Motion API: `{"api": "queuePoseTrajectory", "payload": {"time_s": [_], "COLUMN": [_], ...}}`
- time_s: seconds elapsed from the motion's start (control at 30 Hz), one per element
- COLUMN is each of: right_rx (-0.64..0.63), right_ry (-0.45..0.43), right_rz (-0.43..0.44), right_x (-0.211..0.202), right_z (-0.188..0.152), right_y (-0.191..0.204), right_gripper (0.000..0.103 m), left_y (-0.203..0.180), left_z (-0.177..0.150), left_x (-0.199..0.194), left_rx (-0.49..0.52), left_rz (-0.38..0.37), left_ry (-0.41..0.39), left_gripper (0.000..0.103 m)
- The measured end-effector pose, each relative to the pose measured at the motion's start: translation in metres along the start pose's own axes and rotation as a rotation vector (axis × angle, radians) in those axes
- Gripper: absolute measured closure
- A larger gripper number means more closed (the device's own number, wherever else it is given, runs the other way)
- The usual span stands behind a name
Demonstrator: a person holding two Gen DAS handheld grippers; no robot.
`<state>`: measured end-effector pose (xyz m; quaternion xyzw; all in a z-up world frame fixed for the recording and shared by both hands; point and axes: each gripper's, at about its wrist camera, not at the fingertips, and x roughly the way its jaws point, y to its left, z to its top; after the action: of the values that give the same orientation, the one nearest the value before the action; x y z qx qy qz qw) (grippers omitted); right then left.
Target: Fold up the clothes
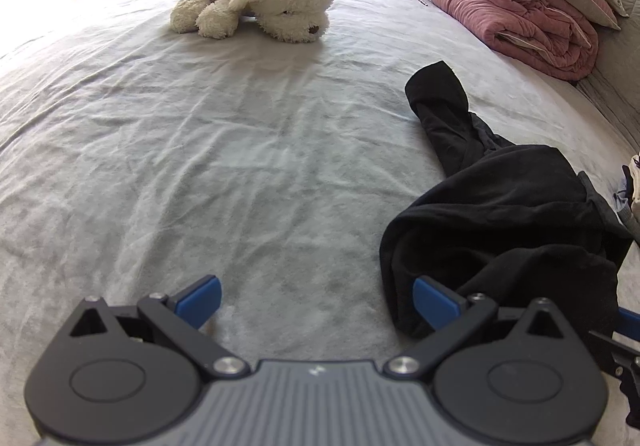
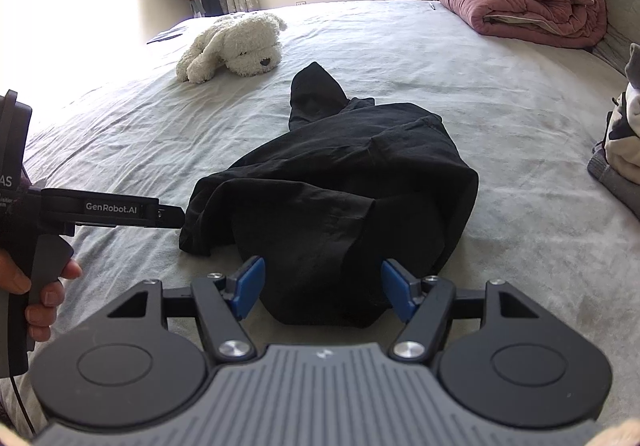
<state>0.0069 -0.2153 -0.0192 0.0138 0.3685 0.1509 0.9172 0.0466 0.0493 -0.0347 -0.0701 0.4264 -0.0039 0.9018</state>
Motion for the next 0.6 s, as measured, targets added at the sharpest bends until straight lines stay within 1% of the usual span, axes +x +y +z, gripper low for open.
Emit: {"api": "queuePoseTrajectory", "payload": {"time_s": [0.6], "right_rx": [0.001], "right_ry": [0.022], "right_rz": [-0.077], "right_x": [0.036], "right_z": [0.0], "right_y": [0.002], "right_gripper": [0.034], "left_y": [0.005], "left_z": [0.0], "left_x": [-0.005], "left_rx": [-0.016], "left_rz": [-0.014], "left_ry": [0.001], "left_gripper": [0.001]}}
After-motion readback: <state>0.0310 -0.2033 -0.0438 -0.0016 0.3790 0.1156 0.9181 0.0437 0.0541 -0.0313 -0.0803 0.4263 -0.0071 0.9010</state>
